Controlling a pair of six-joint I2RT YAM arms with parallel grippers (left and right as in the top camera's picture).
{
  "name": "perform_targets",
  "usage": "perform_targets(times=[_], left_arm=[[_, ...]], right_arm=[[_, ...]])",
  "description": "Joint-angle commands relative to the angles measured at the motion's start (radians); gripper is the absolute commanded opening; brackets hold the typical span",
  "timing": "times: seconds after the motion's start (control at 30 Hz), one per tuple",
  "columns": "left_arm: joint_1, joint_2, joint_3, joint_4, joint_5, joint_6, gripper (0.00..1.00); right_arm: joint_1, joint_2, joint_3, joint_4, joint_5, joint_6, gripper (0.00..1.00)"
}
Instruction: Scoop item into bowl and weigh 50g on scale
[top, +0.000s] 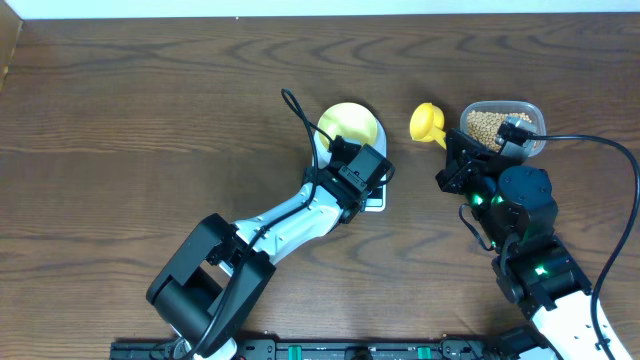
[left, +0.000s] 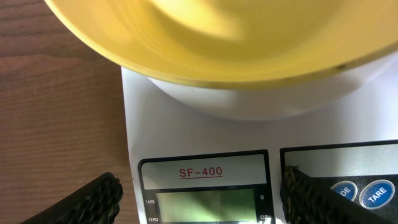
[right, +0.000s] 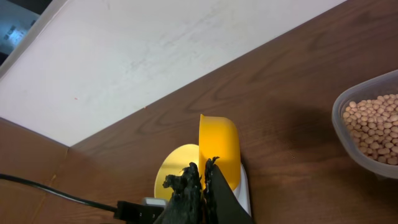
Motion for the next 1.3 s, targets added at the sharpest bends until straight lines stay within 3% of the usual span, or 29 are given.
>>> perform_targets(times=[0.0,1.27], left_arm=[[0.005,0.016,-0.015,-0.006,-0.006,-0.005,0.84],[-0.030,0.016,-0.015,-0.006,-0.044,-0.005,0.84]], right_arm=[[-0.007,-0.012,0.017,0.000,0.013,0.002,0.01],[-0.007,-0.012,0.017,0.000,0.013,0.002,0.01]])
